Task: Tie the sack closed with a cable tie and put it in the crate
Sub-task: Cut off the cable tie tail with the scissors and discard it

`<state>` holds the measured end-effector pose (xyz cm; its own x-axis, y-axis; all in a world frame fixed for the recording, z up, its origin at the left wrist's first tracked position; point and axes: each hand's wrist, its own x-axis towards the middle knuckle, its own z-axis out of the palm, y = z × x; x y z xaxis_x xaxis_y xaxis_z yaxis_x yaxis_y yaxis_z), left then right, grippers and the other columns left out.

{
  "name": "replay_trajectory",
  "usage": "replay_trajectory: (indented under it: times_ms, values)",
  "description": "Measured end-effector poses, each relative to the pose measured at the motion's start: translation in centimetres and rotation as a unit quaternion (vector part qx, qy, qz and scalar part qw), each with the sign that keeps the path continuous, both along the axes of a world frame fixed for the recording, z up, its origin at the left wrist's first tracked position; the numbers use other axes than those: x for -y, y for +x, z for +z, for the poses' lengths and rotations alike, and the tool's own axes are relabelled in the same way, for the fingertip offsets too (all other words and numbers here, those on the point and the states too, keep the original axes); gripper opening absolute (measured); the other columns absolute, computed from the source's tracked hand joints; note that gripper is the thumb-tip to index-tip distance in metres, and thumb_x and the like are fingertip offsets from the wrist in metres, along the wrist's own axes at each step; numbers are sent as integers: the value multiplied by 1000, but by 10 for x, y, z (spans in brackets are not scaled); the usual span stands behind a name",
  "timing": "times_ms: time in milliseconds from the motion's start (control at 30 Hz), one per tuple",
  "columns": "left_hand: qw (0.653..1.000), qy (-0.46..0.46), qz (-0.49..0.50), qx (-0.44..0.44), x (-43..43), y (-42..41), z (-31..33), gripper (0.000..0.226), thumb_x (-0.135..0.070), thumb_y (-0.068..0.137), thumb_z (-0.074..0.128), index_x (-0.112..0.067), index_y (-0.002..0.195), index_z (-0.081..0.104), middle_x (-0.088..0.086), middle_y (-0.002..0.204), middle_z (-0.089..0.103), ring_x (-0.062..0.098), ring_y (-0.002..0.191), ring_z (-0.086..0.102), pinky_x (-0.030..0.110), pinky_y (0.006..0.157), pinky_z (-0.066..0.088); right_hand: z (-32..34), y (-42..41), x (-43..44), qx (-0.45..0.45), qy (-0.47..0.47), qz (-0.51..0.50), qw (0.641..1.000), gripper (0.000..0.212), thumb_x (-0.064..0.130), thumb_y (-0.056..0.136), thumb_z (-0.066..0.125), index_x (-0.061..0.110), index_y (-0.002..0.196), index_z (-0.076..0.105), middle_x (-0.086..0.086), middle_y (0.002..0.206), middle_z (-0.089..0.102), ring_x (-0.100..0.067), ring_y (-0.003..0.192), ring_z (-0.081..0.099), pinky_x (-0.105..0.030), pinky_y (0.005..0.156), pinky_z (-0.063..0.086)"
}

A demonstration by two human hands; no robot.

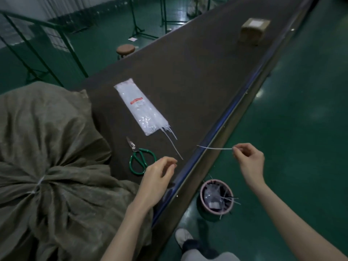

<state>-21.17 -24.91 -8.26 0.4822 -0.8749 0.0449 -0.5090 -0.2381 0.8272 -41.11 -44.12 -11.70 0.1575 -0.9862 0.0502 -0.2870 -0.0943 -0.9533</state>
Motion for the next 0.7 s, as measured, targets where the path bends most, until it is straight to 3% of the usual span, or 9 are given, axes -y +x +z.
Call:
replay_trajectory:
  times_ms: [100, 233, 400, 533, 700]
  values:
    - [1000, 15, -18, -5, 8, -4, -5, 13, -16, 93, 55, -18, 100, 66, -4, 94, 71, 5, 88, 65, 27, 81, 51, 3, -8, 9, 8, -9, -25, 1000, 17, 10, 83, 67, 22, 72, 65, -3, 66, 66, -16, 63, 63, -33, 66, 52]
    - [999, 41, -30, -11, 16, -9, -14, 13, -18, 93, 55, -21, 100, 66, -7, 93, 71, 3, 87, 65, 28, 80, 52, 9, -25, 18, -15, -73, -66, 995, 9, 13, 88, 62, 13, 79, 60, -6, 64, 62, -2, 55, 56, -17, 58, 45]
    - [997, 66, -51, 5, 26, -15, -23, 15, -21, 94, 54, -23, 102, 66, -11, 95, 69, -1, 86, 62, 27, 79, 51, -9, -43, 24, -140, -119, -34, 982, 11, 11, 87, 62, 3, 79, 61, -10, 62, 57, -22, 55, 48, -29, 55, 39]
    - [996, 79, -45, 10, 28, -15, -27, 16, -22, 94, 53, -24, 104, 65, -13, 97, 67, -1, 88, 62, 28, 81, 52, -39, -51, 27, -246, -90, 5, 965, 13, 13, 88, 62, 1, 84, 62, -8, 67, 61, -24, 58, 52, -29, 56, 35]
    - [996, 84, -21, -3, 25, -11, -27, 14, -18, 94, 55, -23, 102, 65, -8, 96, 69, 3, 88, 64, 25, 79, 52, -68, -61, 27, -339, 4, 11, 941, 21, 23, 91, 59, 5, 101, 64, -16, 97, 72, -31, 84, 65, -31, 65, 43]
